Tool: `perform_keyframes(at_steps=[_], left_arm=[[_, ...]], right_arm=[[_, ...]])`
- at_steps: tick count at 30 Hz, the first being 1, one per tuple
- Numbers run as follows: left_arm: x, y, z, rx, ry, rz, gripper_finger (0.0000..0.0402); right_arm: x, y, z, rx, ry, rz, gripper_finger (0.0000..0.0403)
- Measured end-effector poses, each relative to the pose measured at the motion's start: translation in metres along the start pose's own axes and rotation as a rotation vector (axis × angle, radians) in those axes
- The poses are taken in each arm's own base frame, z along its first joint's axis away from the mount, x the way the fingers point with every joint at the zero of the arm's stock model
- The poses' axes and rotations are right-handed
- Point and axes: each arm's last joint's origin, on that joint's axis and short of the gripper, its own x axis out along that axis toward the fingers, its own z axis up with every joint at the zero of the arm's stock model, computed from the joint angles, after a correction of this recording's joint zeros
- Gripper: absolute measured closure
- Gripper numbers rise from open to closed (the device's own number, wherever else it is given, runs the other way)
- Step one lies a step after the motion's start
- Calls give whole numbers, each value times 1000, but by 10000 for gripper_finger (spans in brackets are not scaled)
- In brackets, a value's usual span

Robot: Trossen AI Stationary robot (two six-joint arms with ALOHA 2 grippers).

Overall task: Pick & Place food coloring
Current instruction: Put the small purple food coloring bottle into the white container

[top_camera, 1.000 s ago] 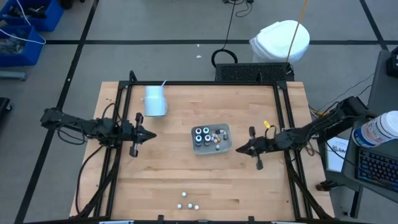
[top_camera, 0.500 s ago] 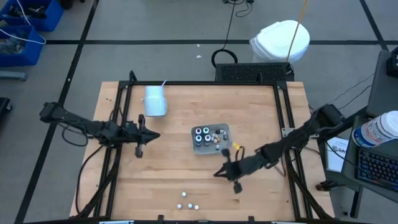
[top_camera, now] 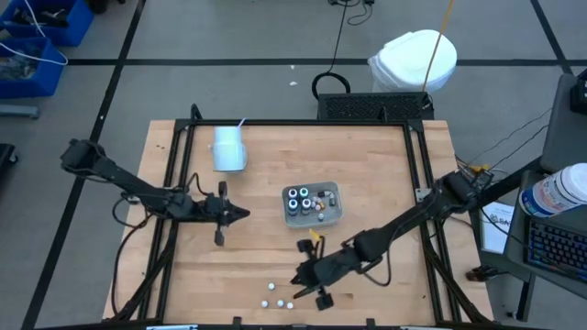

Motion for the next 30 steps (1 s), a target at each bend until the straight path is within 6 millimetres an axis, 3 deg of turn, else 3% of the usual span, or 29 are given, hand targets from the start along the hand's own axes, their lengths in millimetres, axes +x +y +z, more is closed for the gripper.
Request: perform_keyframes(at_steps=[7, 13, 18, 25, 30], left_arm=[[3, -1, -4, 3, 14, 8, 376], [4, -1, -4, -6, 18, 7, 376], [4, -1, -5, -1, 23, 7, 376], [4, -1, -5, 4, 27, 7, 376], [4, -1, -8, 12, 57, -3, 376]], right_arm=[[32, 20, 18, 42, 120, 10, 403], [61, 29, 5, -14, 212, 58, 403], [60, 30, 2, -19, 221, 100, 400], [62, 34, -1, -133, 188, 102, 352], [47, 42, 7, -229, 150, 92, 351]])
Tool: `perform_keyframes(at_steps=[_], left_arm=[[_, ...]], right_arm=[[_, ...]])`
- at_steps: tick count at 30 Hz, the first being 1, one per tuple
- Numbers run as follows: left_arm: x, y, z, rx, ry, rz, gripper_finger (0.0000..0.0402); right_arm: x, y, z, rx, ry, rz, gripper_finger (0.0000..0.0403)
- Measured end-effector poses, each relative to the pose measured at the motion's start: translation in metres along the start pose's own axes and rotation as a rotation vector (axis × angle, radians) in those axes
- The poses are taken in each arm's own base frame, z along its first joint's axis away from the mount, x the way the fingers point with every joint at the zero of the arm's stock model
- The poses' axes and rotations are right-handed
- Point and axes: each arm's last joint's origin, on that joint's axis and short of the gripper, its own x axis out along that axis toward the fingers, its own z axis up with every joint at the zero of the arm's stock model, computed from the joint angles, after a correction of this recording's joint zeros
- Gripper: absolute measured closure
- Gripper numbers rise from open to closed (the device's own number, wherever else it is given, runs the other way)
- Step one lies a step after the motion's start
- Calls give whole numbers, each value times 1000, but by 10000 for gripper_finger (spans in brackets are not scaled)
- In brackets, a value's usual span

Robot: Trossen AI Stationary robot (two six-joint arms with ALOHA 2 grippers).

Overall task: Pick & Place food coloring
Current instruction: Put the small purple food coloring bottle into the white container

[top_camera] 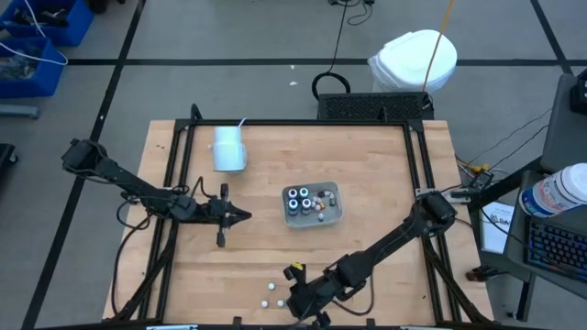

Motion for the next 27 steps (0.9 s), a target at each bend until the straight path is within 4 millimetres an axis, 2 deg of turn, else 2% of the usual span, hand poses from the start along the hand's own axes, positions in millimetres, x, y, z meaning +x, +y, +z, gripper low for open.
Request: perform_keyframes(at_steps=[4, 7, 10, 14, 17, 21, 27], left_arm=[[0, 0, 0, -3, 2, 1, 376], [0, 0, 0, -3, 4, 1, 376], [0, 0, 0, -2, 4, 1, 376], [0, 0, -2, -4, 19, -18, 376], [0, -1, -2, -41, 25, -52, 376], [0, -2, -4, -57, 42, -64, 376], [0, -1, -5, -52, 49, -56, 376]], right_arm=[[-31, 2, 1, -58, -53, 6, 380], [-66, -3, -6, -78, -138, -7, 399], [-105, -9, -23, -94, -263, -37, 398], [-154, -16, -60, -50, -389, -216, 402], [-184, -22, -98, 15, -452, -343, 402], [-209, -27, -145, 117, -578, -389, 402], [-232, -30, -187, 146, -715, -315, 403]])
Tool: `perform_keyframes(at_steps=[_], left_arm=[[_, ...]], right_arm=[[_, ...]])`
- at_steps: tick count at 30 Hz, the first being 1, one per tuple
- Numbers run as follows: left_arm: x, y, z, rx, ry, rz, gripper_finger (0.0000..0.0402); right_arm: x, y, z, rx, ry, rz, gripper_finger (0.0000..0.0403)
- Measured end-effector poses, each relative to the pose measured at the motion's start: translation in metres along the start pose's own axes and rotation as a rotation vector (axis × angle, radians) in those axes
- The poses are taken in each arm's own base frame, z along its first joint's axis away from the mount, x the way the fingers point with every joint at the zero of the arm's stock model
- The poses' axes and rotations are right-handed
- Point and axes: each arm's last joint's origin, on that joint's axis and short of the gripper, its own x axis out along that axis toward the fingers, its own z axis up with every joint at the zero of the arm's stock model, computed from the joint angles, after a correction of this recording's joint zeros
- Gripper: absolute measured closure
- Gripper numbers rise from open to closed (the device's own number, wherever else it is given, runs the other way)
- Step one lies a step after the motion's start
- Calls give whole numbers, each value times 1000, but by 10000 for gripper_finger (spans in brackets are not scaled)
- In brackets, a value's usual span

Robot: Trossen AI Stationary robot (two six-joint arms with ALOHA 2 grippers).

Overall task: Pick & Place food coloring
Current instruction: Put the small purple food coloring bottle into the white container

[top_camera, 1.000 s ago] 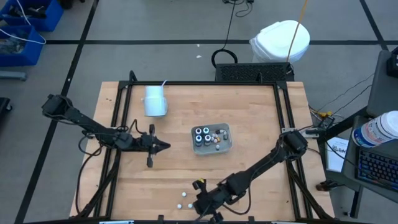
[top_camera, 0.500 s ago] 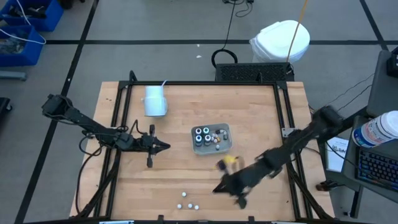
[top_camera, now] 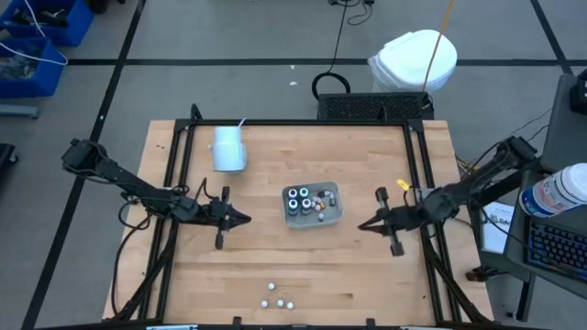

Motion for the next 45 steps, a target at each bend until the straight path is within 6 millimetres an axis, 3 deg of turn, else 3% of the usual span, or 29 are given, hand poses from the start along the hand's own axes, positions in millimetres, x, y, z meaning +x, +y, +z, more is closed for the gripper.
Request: perform_keyframes(at_steps=[10, 13, 16, 21, 28, 31, 37, 45], left_arm=[[1, -1, -4, 25, 31, 62, 382], [8, -12, 9, 8, 29, 17, 396], [21, -35, 34, 29, 96, -46, 396], [44, -86, 75, 10, 378, -10, 397], [84, -169, 115, 14, 636, -62, 397], [107, -194, 125, 46, 724, -74, 399], [144, -218, 123, 58, 868, -2, 372], [165, -222, 88, 16, 1164, 39, 305]], right_arm=[[-27, -9, -35, -22, -101, -12, 403], [-28, -9, -38, -33, -101, -13, 403], [-28, -9, -39, -45, -87, -11, 403], [-28, -9, -39, -69, -88, -12, 403], [-28, -9, -39, -64, -87, -11, 403], [-28, -9, -39, -62, -91, -11, 403], [-28, -9, -37, -55, -110, -12, 403], [-28, -9, -37, -48, -107, -10, 403]])
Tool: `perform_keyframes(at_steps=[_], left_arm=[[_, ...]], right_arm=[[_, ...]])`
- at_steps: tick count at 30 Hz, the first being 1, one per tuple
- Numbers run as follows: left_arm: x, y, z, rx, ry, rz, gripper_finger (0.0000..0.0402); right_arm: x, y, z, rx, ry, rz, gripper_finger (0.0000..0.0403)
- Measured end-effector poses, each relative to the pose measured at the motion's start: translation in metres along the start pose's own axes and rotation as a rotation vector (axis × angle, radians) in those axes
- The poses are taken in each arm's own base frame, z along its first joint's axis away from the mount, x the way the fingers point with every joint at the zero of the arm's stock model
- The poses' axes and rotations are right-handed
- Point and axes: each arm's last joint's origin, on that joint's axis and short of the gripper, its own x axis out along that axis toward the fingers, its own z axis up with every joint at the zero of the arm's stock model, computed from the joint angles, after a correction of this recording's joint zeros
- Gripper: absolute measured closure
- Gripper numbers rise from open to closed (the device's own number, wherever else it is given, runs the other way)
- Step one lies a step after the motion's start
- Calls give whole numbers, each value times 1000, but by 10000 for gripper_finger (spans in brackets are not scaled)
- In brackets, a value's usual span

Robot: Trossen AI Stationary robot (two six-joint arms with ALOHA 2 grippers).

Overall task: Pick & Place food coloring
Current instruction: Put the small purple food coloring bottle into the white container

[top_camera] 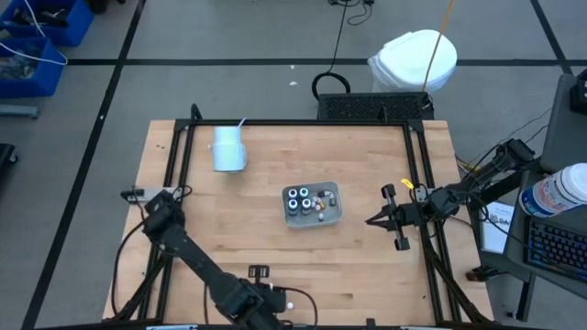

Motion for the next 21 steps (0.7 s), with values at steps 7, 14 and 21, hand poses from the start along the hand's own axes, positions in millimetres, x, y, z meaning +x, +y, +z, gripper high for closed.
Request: perform_keyframes(at_steps=[7, 14, 21], left_arm=[[13, -3, 0, 46, 47, -33, 220], [23, 2, 5, 47, 31, -59, 169], [41, 0, -1, 50, 70, -132, 172]], right_arm=[[0, 0, 0, 1, 3, 0, 403], [0, 0, -1, 15, 7, 1, 403], [0, 0, -1, 13, 14, 2, 403]])
